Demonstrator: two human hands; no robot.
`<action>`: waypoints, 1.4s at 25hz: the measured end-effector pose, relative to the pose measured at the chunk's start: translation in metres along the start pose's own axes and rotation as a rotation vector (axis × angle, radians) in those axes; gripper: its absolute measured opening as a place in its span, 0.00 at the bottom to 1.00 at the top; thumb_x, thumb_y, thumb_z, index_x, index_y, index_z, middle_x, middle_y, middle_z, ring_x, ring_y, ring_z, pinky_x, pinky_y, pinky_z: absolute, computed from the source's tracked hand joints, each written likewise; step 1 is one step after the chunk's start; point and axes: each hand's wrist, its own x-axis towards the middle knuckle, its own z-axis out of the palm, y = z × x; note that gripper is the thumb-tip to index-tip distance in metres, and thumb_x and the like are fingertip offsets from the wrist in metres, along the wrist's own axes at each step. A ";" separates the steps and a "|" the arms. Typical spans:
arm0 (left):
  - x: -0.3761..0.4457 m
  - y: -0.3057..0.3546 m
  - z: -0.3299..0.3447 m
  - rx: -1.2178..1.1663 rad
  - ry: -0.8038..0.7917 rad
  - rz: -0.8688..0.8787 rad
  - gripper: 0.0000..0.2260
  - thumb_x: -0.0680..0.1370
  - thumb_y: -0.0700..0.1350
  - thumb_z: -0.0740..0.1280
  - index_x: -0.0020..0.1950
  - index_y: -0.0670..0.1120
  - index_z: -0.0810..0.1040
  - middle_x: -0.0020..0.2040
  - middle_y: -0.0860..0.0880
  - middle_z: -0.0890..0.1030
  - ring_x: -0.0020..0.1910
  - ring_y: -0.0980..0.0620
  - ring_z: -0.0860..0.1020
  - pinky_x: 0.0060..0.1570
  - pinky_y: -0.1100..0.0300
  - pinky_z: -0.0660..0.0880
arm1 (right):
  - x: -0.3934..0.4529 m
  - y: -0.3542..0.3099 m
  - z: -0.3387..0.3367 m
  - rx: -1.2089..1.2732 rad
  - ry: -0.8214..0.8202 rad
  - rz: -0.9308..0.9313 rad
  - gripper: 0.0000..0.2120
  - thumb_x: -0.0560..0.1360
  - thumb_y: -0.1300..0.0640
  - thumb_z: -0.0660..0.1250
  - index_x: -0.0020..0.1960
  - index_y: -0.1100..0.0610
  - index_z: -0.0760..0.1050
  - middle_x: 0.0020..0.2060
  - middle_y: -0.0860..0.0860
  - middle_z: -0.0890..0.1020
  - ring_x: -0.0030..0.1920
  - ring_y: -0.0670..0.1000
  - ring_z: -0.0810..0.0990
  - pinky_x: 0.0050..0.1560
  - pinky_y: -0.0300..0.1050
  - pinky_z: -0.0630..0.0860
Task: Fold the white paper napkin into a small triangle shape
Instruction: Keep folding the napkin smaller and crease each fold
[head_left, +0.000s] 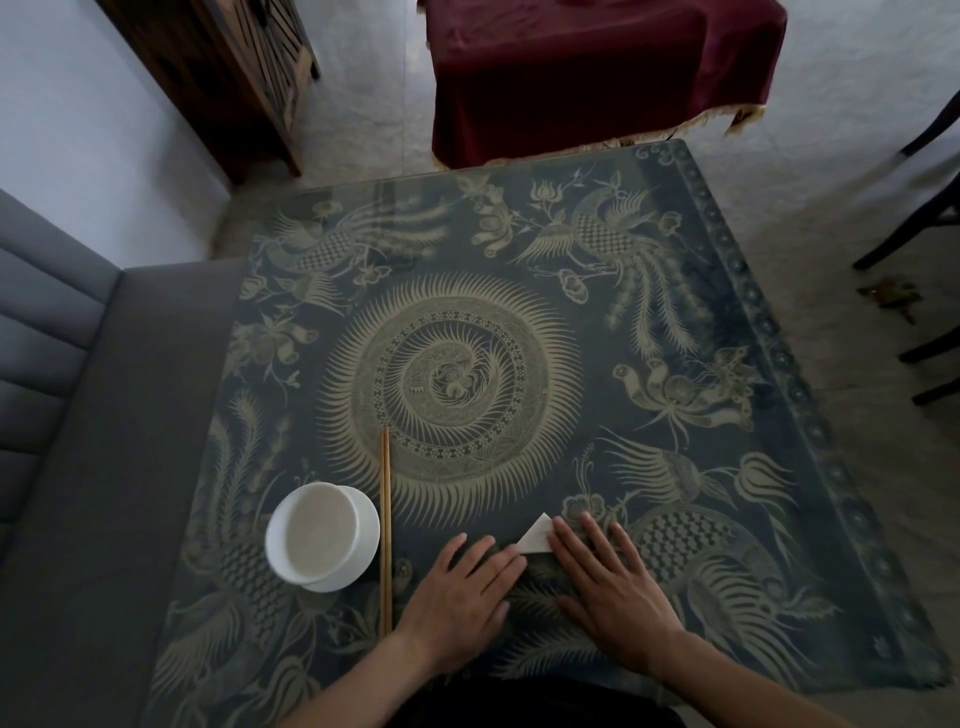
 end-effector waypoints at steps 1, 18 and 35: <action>0.006 0.003 -0.004 -0.020 0.019 -0.021 0.23 0.80 0.54 0.59 0.73 0.49 0.70 0.68 0.51 0.75 0.65 0.47 0.74 0.67 0.45 0.69 | 0.000 -0.001 -0.001 -0.002 0.003 -0.003 0.32 0.77 0.39 0.54 0.75 0.57 0.65 0.76 0.52 0.64 0.76 0.59 0.59 0.69 0.60 0.56; 0.059 0.014 -0.016 0.071 -0.036 -0.104 0.33 0.81 0.60 0.54 0.80 0.46 0.48 0.62 0.43 0.69 0.59 0.41 0.66 0.65 0.42 0.60 | -0.010 0.011 -0.002 0.013 0.019 0.001 0.29 0.79 0.41 0.55 0.75 0.55 0.65 0.76 0.51 0.64 0.75 0.59 0.62 0.69 0.57 0.56; 0.054 0.016 -0.009 0.111 0.033 -0.085 0.32 0.82 0.58 0.54 0.80 0.44 0.48 0.61 0.42 0.68 0.59 0.40 0.66 0.67 0.41 0.59 | 0.005 0.004 -0.007 0.025 -0.004 0.030 0.33 0.78 0.40 0.54 0.78 0.56 0.58 0.77 0.50 0.60 0.77 0.56 0.47 0.70 0.59 0.49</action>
